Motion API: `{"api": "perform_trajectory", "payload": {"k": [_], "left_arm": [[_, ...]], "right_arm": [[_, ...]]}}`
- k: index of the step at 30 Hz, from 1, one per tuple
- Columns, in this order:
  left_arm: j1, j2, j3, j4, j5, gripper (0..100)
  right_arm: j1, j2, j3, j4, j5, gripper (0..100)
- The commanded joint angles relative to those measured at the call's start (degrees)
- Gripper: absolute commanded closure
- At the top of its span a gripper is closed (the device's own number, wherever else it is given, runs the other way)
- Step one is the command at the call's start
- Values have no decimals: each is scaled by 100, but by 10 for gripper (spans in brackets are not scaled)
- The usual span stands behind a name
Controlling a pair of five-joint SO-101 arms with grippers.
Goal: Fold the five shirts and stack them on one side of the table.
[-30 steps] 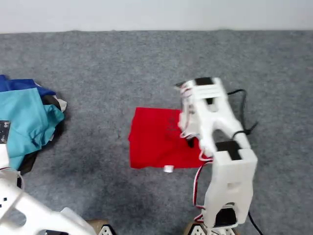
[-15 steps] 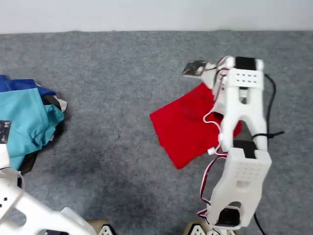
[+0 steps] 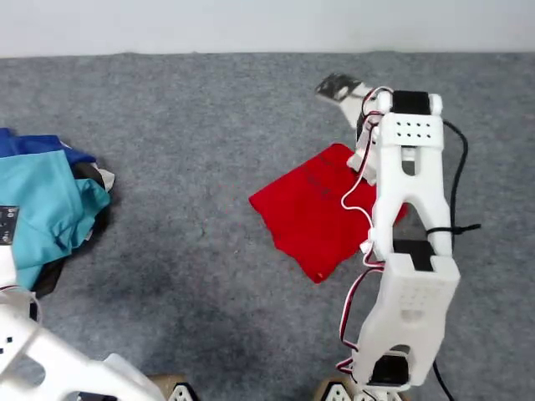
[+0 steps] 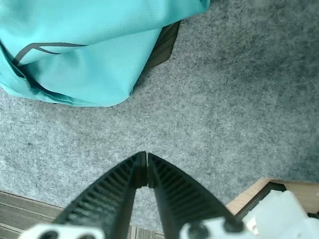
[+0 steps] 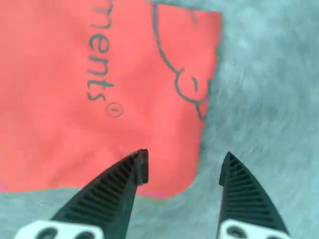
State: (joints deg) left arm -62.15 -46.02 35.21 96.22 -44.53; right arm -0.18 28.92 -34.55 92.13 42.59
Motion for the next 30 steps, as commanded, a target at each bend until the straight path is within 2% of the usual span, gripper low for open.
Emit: {"api": "perform_trajectory", "payload": {"k": [1,4,9,12,15,19,22,30], "left_arm": [[44,-97,-31,-70,-44,985],[44,-97,-31,-70,-44,985],[53,-97,-31,-79,-44,985],[53,-97,-31,-88,-44,985],[53,-97,-31,-88,-44,985],[53,-97,-31,-88,-53,985],[53,-97,-31,-88,-53,985],[53,-97,-31,-79,-53,985]], "right_arm": [[-4,-699,-299,488,-1380,760],[-154,-892,-281,1051,-2602,759],[-321,-1007,-9,1068,-4923,758],[-435,-989,105,1068,-5521,757],[-637,-901,273,1024,-6611,750],[-875,-593,536,699,-7657,620],[-910,-259,615,224,-8149,551],[-910,716,624,-611,-8607,604]]}}
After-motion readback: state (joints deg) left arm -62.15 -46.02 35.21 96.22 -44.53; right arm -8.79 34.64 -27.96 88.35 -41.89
